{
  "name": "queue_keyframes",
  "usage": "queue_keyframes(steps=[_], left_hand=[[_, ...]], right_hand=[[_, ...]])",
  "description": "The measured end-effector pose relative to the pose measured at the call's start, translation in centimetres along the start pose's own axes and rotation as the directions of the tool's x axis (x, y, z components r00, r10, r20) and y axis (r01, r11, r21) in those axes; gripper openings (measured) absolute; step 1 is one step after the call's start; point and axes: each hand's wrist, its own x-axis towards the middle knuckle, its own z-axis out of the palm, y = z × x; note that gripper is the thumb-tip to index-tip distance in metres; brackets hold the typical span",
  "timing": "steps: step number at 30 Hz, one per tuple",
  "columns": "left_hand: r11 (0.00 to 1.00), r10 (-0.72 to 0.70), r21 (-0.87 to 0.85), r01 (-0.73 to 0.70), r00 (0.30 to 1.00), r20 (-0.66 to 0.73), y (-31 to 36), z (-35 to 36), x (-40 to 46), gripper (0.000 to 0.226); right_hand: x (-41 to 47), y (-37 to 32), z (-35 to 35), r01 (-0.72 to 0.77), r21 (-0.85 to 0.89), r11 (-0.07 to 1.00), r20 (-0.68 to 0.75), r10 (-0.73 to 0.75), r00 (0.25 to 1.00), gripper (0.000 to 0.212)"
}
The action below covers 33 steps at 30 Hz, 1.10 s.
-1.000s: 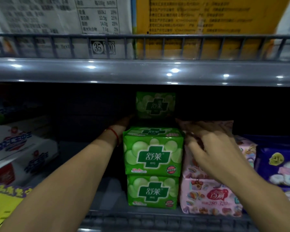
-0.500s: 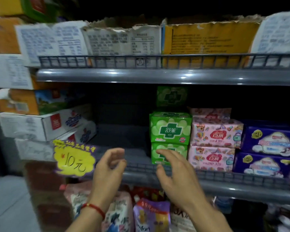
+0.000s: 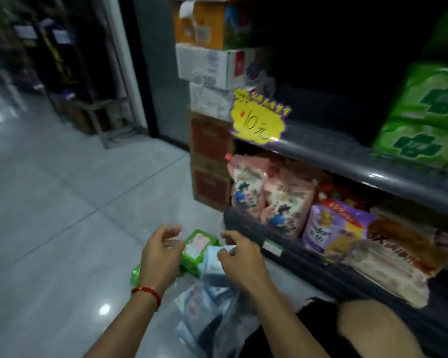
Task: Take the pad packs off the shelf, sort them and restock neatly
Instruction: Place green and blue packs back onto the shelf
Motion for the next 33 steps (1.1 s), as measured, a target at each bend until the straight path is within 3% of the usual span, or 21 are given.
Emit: queue_keyframes(steps=[4,8,11,16,23,26,29,33], left_hand=[[0.971,-0.208,0.087,0.223,0.966,-0.154,-7.8,-5.1,-0.2,0.021],[0.891,-0.425,0.088,0.445,0.887,-0.180,-15.8,-6.5,1.1,0.020],[0.832,-0.479,0.218,0.511,0.858,-0.183,-20.2,-5.9,2.5,0.030],[0.748,-0.499,0.458,0.481,0.862,-0.091,-26.0,-5.2,6.8,0.078],[0.533,-0.405,0.822,0.201,0.913,0.039,-31.1,-4.1,12.3,0.119],[0.475,-0.400,0.868,0.145,0.914,0.066,-32.4,-3.5,13.5,0.123],[0.447,-0.350,0.873,0.195,0.936,-0.029,-32.4,-2.9,13.0,0.121],[0.576,-0.411,0.726,0.376,0.901,-0.140,-30.8,-2.8,10.7,0.112]], right_hand=[[0.5,0.1,5.6,0.029,-0.109,0.994,0.207,-0.005,0.978,0.046],[1.8,-0.7,7.4,0.084,-0.156,0.984,0.232,-0.046,0.972,0.049],[2.1,-1.0,8.6,0.152,-0.196,0.969,0.282,-0.093,0.955,0.040],[3.3,-1.9,10.6,0.201,-0.227,0.953,0.337,-0.116,0.934,0.037],[4.2,-2.2,12.2,0.214,-0.345,0.914,0.387,-0.069,0.920,0.033],[4.4,-2.3,12.6,0.204,-0.366,0.908,0.409,-0.040,0.912,0.030],[4.7,-2.3,12.8,0.175,-0.372,0.912,0.401,-0.012,0.916,0.031],[4.7,-2.3,12.8,0.154,-0.368,0.917,0.395,0.004,0.919,0.031]])
